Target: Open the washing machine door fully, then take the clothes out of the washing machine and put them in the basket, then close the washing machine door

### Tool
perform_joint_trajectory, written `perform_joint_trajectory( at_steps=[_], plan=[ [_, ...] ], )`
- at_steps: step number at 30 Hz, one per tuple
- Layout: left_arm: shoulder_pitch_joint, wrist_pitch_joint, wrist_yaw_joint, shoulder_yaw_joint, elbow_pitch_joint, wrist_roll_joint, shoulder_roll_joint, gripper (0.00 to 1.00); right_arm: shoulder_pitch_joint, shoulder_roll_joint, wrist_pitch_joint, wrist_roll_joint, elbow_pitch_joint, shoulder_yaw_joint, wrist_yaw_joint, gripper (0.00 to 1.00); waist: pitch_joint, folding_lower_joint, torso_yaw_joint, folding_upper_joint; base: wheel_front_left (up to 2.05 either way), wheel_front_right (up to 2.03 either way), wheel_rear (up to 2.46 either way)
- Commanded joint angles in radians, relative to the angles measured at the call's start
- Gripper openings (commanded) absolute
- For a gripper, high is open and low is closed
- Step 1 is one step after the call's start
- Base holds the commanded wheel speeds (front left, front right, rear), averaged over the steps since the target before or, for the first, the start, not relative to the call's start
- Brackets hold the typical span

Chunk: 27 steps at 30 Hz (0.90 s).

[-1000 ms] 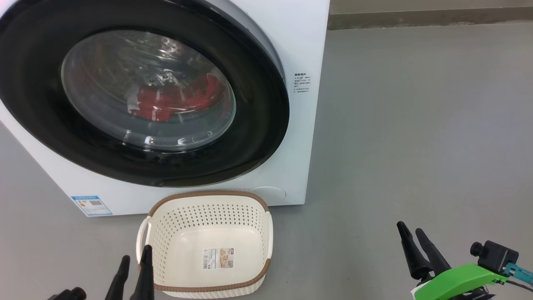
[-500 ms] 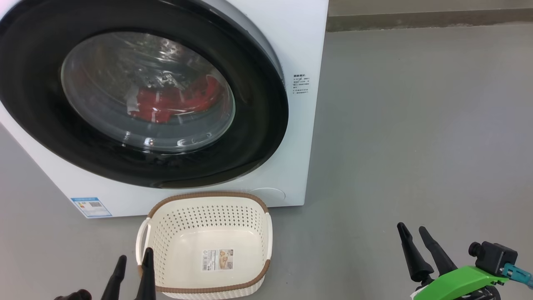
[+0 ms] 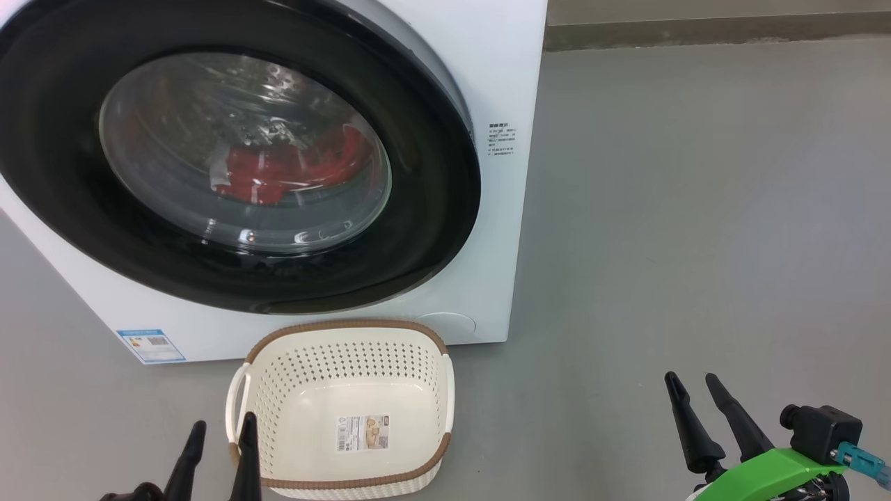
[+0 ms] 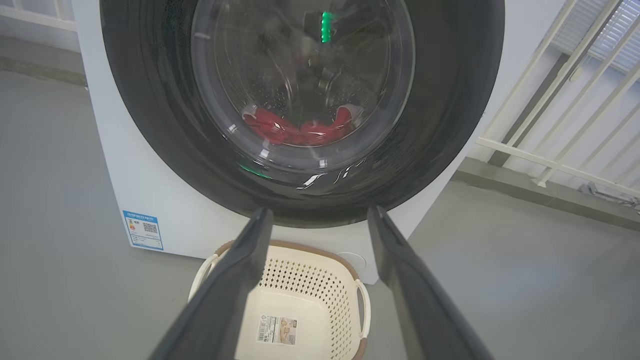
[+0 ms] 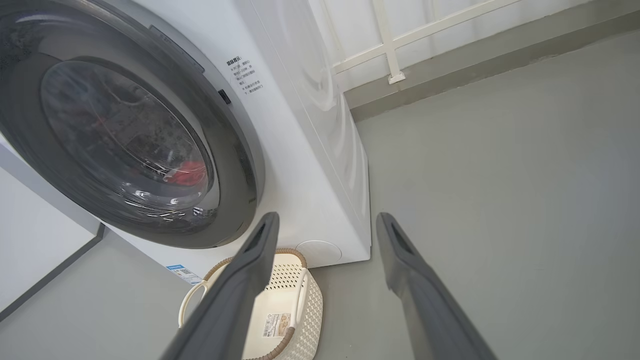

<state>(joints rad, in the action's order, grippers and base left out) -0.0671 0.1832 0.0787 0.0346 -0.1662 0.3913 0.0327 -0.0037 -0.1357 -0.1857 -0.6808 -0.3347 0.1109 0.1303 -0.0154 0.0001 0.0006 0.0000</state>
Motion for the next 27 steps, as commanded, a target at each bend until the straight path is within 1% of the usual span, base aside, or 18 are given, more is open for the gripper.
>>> perform_joint_trajectory(
  at_steps=[1,13,21,23,27],
  plan=[
    [0.004,0.017,-0.006,0.024,0.034,-0.032,0.014,1.00,-0.007,-0.022,-0.015,0.026,0.027,0.021,0.000,1.00,-0.001,-0.0001,-0.001,0.0000,0.00,0.00,0.00],
    [-0.008,0.052,-0.005,0.021,0.032,-0.158,0.016,1.00,0.006,-0.029,-0.050,0.119,0.022,0.019,0.000,1.00,-0.002,-0.0001,-0.012,0.0000,0.00,0.00,0.00],
    [-0.015,0.076,-0.004,0.026,0.021,-0.223,0.017,1.00,0.027,-0.019,-0.074,0.177,0.015,0.001,0.000,1.00,-0.001,-0.0001,-0.016,0.0000,0.00,0.00,0.00],
    [-0.015,0.079,-0.004,0.028,0.018,-0.224,0.018,1.00,0.030,-0.018,-0.076,0.184,0.015,0.001,0.000,1.00,-0.001,-0.0001,-0.017,0.0000,0.00,0.00,0.00],
    [-0.014,0.079,0.006,0.033,-0.001,-0.185,0.018,1.00,0.036,-0.013,-0.076,0.179,0.011,-0.001,0.000,1.00,-0.001,-0.0001,-0.018,0.0000,0.00,0.00,0.00]
  ],
)
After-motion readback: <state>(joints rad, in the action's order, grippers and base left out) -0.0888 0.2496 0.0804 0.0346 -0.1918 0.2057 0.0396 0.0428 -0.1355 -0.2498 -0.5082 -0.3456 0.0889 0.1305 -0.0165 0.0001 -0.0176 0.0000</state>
